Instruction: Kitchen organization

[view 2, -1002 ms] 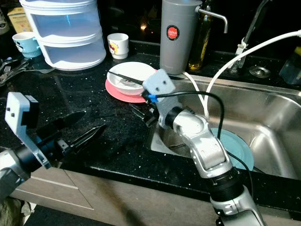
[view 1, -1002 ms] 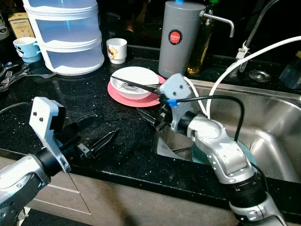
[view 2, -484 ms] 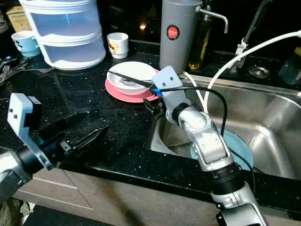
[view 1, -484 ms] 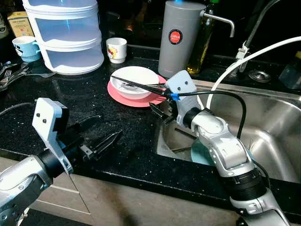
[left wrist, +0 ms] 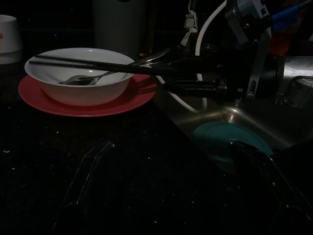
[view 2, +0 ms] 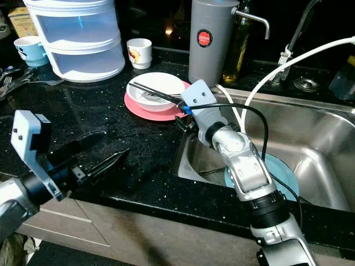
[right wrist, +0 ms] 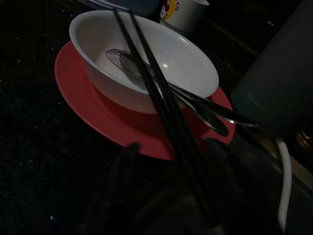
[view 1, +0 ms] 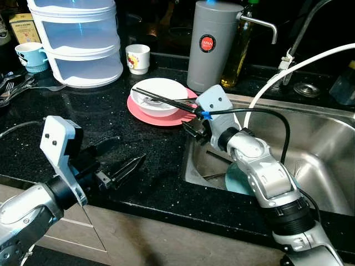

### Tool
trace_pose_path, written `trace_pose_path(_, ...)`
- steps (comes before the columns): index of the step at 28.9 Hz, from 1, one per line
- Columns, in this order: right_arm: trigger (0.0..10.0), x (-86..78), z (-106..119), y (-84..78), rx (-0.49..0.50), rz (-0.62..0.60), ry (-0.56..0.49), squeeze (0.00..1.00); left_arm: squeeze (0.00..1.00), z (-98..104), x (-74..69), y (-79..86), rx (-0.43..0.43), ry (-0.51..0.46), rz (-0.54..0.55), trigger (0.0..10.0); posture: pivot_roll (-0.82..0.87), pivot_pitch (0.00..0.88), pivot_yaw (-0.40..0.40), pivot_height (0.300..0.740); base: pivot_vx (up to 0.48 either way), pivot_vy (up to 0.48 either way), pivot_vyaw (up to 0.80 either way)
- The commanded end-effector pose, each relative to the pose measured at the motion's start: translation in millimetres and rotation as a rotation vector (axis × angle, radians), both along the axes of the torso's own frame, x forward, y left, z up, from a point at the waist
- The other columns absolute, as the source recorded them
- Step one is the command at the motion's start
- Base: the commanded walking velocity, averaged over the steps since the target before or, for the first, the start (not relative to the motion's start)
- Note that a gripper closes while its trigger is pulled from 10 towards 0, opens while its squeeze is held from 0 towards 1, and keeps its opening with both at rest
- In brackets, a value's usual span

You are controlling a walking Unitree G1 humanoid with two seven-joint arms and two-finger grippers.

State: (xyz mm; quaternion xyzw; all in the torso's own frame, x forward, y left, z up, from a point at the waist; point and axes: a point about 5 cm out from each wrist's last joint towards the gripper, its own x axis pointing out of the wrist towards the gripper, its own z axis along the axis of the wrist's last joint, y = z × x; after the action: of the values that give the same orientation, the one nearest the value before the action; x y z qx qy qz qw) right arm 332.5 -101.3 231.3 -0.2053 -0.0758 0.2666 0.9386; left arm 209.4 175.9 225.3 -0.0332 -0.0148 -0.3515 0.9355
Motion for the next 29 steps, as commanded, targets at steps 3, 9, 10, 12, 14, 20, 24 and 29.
trace_pose_path(3,0.0,2.0,6.7,0.2,0.003,0.001,-0.033,0.00,0.00,0.9,0.2,-0.9,0.006,-0.006,-0.002,10.0,0.09,0.000,-0.050,0.740,0.000,0.000,0.00)
trace_pose_path(9,0.0,2.2,7.3,0.8,0.004,0.002,-0.041,0.00,0.00,1.6,0.1,-2.5,0.003,-0.010,-0.006,10.0,0.08,0.000,-0.049,0.740,0.000,0.000,0.00)
trace_pose_path(10,0.0,2.2,7.4,0.9,0.006,0.002,-0.043,0.00,0.00,1.5,0.2,-2.5,0.003,-0.010,-0.005,10.0,0.08,0.000,-0.048,0.740,0.000,0.000,0.00)
trace_pose_path(12,0.0,2.2,7.4,0.9,0.006,0.002,-0.043,0.00,0.00,1.5,0.2,-2.5,0.003,-0.010,-0.005,10.0,0.08,0.000,-0.048,0.740,0.000,0.000,0.00)
trace_pose_path(14,0.0,2.3,7.5,0.9,0.007,0.001,-0.045,0.00,0.00,1.4,0.3,-2.4,0.002,-0.010,-0.005,10.0,0.08,0.000,-0.048,0.740,0.000,0.000,0.00)
trace_pose_path(20,0.0,2.7,8.8,1.2,0.017,0.003,-0.054,0.00,0.00,1.3,0.7,-2.1,0.003,-0.011,-0.002,10.0,0.09,0.000,-0.049,0.740,0.000,0.000,0.00)
trace_pose_path(24,0.0,1.9,12.9,2.8,0.061,0.015,-0.067,0.00,0.00,1.5,0.8,-2.7,0.002,-0.013,-0.003,10.0,0.08,0.000,-0.048,0.740,0.000,0.000,0.00)
trace_pose_path(29,0.0,0.2,23.8,4.7,0.152,0.039,-0.098,0.00,0.00,2.1,1.3,-2.7,-0.001,-0.017,-0.002,10.0,0.08,0.000,-0.048,0.740,0.000,0.000,0.00)
